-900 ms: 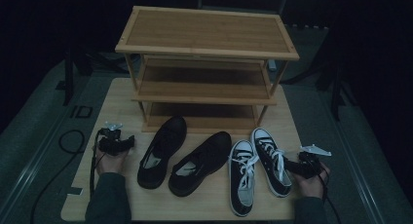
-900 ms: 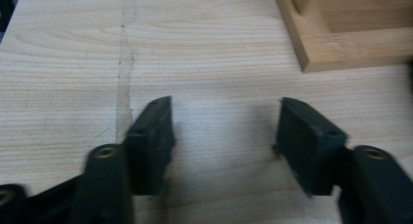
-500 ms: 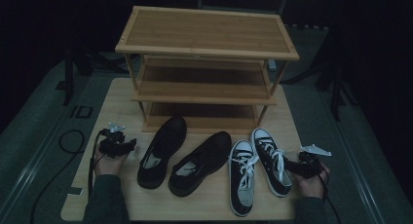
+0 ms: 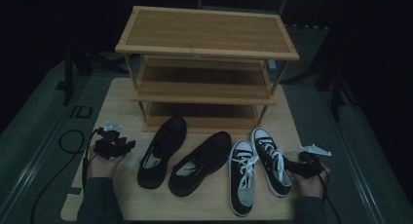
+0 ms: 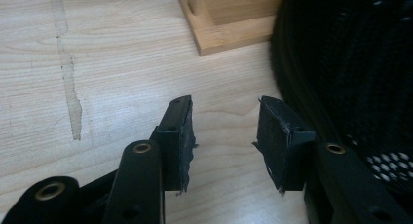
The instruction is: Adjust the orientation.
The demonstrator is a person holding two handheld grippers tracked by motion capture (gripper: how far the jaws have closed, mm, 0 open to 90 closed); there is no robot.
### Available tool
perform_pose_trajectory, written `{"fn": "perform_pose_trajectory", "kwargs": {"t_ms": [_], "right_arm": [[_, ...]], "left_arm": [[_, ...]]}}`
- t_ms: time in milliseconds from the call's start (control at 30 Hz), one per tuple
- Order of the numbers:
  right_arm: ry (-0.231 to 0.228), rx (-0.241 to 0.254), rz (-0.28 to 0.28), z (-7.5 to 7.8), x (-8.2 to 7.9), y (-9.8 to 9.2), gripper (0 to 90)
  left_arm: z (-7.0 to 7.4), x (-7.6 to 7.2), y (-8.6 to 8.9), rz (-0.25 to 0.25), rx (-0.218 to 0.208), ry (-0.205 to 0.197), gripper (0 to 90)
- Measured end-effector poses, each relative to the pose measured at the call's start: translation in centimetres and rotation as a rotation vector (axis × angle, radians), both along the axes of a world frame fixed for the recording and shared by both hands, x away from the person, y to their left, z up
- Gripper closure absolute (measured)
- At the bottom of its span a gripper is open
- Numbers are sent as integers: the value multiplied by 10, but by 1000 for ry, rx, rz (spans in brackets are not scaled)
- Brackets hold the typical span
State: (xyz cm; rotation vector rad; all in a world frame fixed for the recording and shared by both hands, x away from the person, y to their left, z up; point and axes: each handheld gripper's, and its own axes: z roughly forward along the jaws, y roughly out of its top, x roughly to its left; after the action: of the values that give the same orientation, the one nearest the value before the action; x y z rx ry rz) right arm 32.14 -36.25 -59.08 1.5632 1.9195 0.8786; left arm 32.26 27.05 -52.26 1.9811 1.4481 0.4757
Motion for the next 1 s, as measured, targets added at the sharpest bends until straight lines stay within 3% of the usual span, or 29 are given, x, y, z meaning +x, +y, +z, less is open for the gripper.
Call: {"fn": "perform_pose_trajectory", "kwargs": {"t_ms": [133, 300, 600, 767, 1000], "right_arm": [[1, 1, 0, 0, 0, 0, 178], [1, 1, 0, 0, 0, 0, 178], [2, 1, 2, 0, 0, 0, 177], [2, 0, 4, 0, 0, 0, 178], [3, 0, 4, 0, 0, 0, 179]], "left_arm": [[9, -5, -4, -39, 10, -9, 577], [17, -11, -11, -98, 16, 22, 580], [39, -29, -21, -157, 10, -24, 592], [46, -33, -32, -196, 20, -29, 580], [54, -39, -43, -246, 1, -47, 580]]}}
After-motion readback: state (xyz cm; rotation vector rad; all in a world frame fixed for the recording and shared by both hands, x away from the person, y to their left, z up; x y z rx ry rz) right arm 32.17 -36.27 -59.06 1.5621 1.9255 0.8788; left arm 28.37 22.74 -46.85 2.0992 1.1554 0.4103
